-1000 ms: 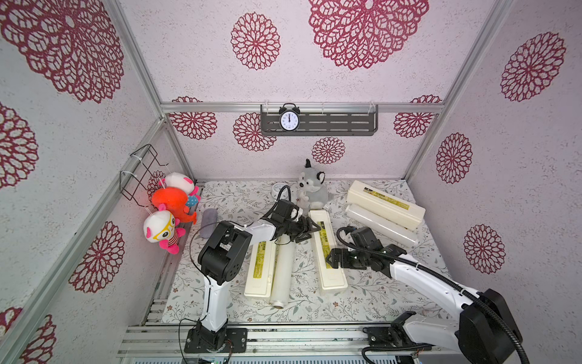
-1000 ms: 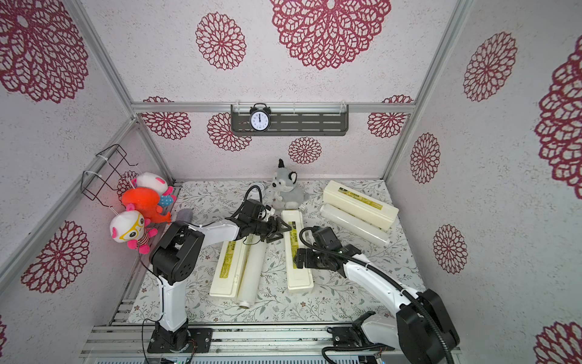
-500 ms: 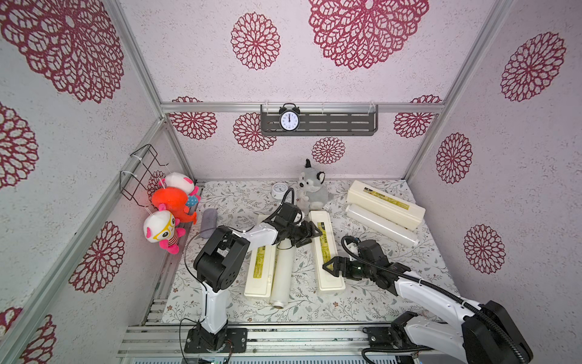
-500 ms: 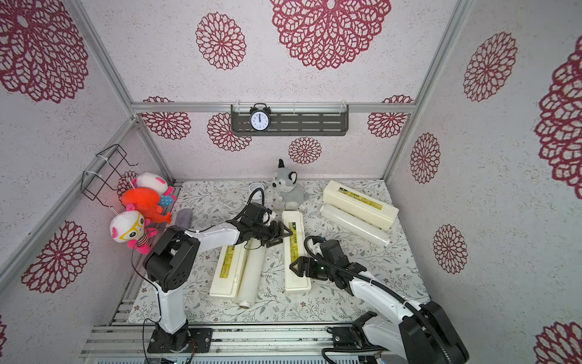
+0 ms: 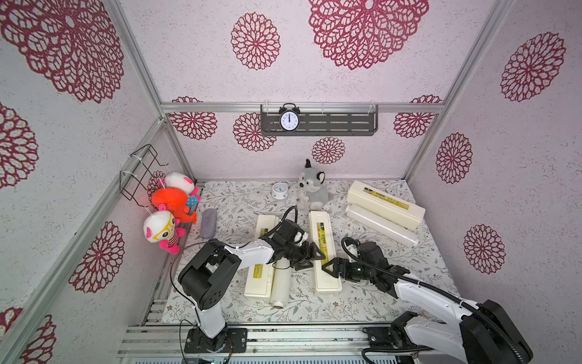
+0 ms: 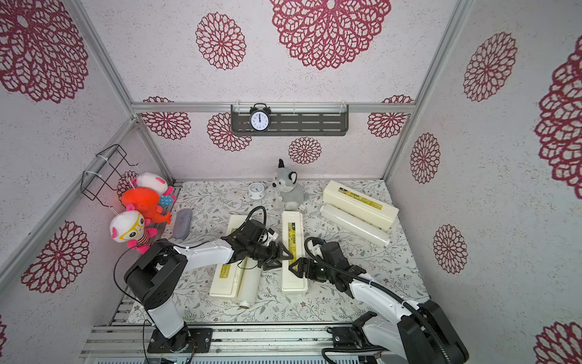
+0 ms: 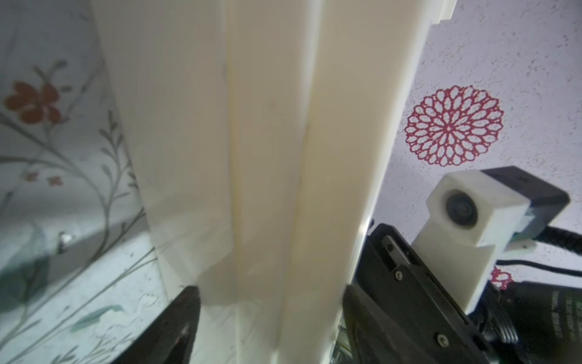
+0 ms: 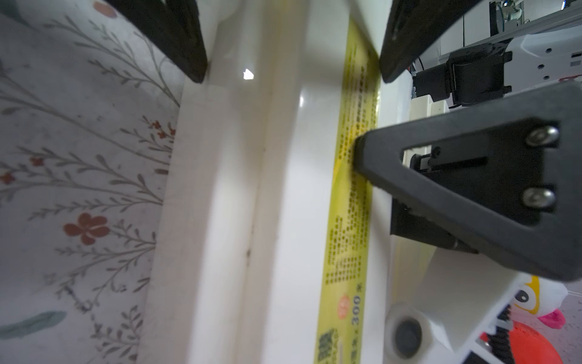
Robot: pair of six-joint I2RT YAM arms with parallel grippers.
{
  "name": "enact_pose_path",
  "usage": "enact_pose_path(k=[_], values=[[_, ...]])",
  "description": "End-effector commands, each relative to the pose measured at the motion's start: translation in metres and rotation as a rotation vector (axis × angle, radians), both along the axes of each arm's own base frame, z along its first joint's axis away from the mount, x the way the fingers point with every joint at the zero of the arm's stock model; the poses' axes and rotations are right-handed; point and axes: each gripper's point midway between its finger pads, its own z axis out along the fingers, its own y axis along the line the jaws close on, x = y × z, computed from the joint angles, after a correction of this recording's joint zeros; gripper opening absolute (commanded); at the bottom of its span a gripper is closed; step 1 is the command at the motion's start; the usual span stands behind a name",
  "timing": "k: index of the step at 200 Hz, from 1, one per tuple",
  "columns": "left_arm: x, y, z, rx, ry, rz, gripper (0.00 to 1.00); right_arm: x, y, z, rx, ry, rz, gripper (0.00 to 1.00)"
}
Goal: Put plastic wrap rolls into dispensers
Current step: Close the lid on the plastic wrap cutting box.
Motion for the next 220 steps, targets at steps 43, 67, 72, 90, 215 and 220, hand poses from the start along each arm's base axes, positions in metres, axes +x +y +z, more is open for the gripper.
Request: enact_pose_path(k=[43,67,72,90,215,220], values=[[-0.041,-0.015,0.013,-0.106,0.082,-0.105,0.76,-0.01,-0.005,-0.023,-0.131,0.066,-0.048,0.86],[-0.05,-0.022,0.018,-0.15,0.107,-0.122,0.76,-0.011,-0.006,-0.023,-0.151,0.07,-0.056,0.86],[-0.052,-0.022,0.018,-0.155,0.115,-0.125,0.76,-0.011,-0.006,-0.023,-0.149,0.071,-0.055,0.86],[-0.058,-0.02,0.018,-0.156,0.132,-0.135,0.76,-0.012,-0.001,-0.023,-0.134,0.076,-0.044,0.85],[-0.067,-0.028,0.032,-0.276,0.209,-0.146,0.72,-0.02,0.026,-0.032,-0.109,0.106,0.023,0.87],[-0.07,-0.027,0.035,-0.285,0.22,-0.152,0.72,-0.02,0.026,-0.031,-0.111,0.105,0.025,0.87]])
